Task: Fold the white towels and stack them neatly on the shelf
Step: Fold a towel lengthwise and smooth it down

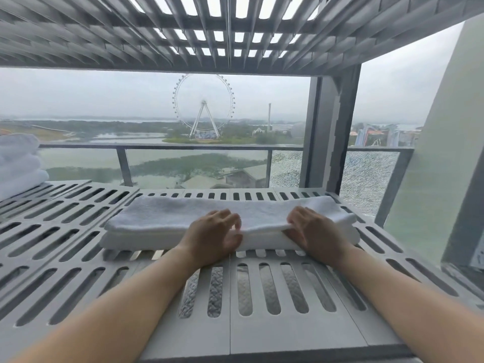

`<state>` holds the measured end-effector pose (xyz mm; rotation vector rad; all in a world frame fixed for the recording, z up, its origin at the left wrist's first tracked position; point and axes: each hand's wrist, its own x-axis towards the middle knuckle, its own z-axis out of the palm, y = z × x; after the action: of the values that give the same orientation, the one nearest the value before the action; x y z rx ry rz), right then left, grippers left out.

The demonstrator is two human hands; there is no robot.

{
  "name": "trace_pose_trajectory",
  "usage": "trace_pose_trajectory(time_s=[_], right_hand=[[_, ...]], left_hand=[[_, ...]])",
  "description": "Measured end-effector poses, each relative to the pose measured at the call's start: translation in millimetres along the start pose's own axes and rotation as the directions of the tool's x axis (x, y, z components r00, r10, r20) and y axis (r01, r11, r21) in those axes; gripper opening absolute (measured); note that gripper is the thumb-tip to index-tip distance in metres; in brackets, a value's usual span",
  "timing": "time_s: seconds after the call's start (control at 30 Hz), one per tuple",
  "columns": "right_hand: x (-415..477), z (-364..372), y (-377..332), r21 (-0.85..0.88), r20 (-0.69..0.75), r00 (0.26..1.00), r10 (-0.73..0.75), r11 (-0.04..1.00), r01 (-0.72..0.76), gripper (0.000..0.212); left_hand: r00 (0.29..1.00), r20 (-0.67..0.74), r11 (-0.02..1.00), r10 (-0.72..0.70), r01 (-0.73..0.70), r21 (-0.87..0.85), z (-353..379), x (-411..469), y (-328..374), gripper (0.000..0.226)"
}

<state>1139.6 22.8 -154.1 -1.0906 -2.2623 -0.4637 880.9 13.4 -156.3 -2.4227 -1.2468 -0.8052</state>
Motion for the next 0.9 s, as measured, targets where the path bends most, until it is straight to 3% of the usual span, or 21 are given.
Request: trace_pose_trajectory(time_s=[0.17, 0.3, 0.4, 0.47, 0.6, 0.77, 0.9], right_hand=[[-1, -3, 3, 0.015, 0.032, 0.999, 0.036, 0.999, -0.036, 0.037], [-2, -9, 1, 0.051, 0.04, 0.999, 0.017, 0.999, -0.019, 0.05], [-2, -11, -7, 0.045, 0.019, 0.996, -0.093, 0.995, 0.092, 0.049], [-2, -10, -12, 0.081, -0.013, 0.993, -0.116, 0.99, 0.116, 0.037], [-1, -2, -17, 0.194, -0.03, 1.0, 0.003, 0.981, 0.003, 0.018], [3, 9, -19, 0.31, 0.02, 0.989, 0.145, 0.94, -0.144, 0.015], [3, 10, -22, 0.286, -0.033, 0.994, 0.108, 0.954, -0.095, 0.017]], left_hand=[[0.977, -0.07, 0.977, 0.2, -0.194, 0.085, -5, -1, 3, 0.017], [0.963, -0.113, 0.969, 0.245, -0.238, 0.072, -9, -2, 12, 0.018], [0.98, -0.103, 0.985, 0.173, -0.173, 0.002, -10, -5, 10, 0.027], [0.991, -0.069, 0.993, 0.117, -0.116, 0.008, -8, -5, 6, 0.039], [0.997, -0.004, 0.997, 0.071, -0.071, 0.032, -7, -3, 0, 0.054], [1.0, 0.028, 0.999, -0.013, 0.012, 0.045, -7, -2, -6, 0.059], [0.997, 0.048, 0.996, -0.062, 0.059, 0.064, -2, 3, -7, 0.05]])
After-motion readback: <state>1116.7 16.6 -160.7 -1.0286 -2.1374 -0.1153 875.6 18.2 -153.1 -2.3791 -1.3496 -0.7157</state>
